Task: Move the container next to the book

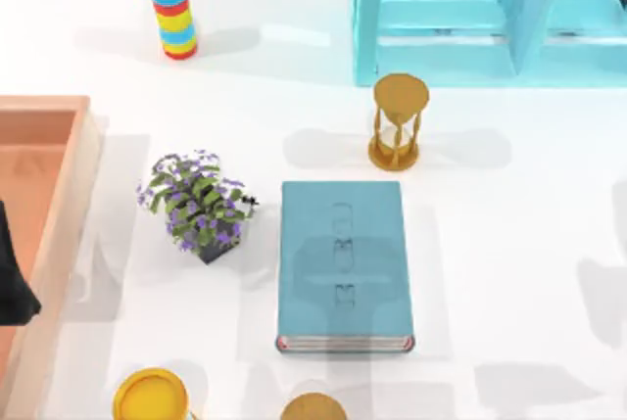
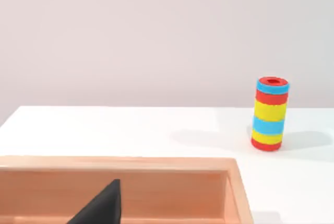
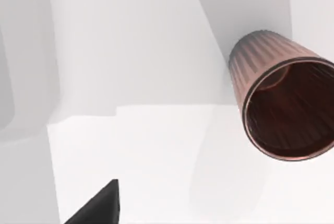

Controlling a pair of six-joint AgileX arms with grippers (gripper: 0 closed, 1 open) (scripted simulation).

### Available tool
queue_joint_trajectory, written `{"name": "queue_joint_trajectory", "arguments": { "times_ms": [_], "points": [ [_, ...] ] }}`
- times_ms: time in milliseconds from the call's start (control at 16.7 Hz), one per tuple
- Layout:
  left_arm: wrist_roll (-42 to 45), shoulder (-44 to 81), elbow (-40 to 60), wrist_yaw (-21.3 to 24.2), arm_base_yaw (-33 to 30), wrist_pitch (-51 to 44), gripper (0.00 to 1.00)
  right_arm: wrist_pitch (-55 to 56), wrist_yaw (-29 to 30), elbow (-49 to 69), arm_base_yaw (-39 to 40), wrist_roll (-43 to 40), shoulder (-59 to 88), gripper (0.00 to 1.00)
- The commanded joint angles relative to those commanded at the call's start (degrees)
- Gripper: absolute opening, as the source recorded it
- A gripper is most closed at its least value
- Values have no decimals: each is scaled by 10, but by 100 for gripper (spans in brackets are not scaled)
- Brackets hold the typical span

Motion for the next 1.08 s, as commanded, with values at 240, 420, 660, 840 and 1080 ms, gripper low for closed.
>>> {"name": "queue_joint_trajectory", "arguments": {
  "times_ms": [240,420,660,840,1080],
  "points": [
    [0,0,0,0,0,0,100,107,0,-80,1,2,22,100],
    [0,0,0,0,0,0,100,193,0,-145,2,3,40,100],
    [0,0,0,0,0,0,100,229,0,-178,2,3,48,100],
    [0,0,0,0,0,0,100,229,0,-178,2,3,48,100],
    [0,0,0,0,0,0,100,229,0,-178,2,3,48,70]
  ]
}}
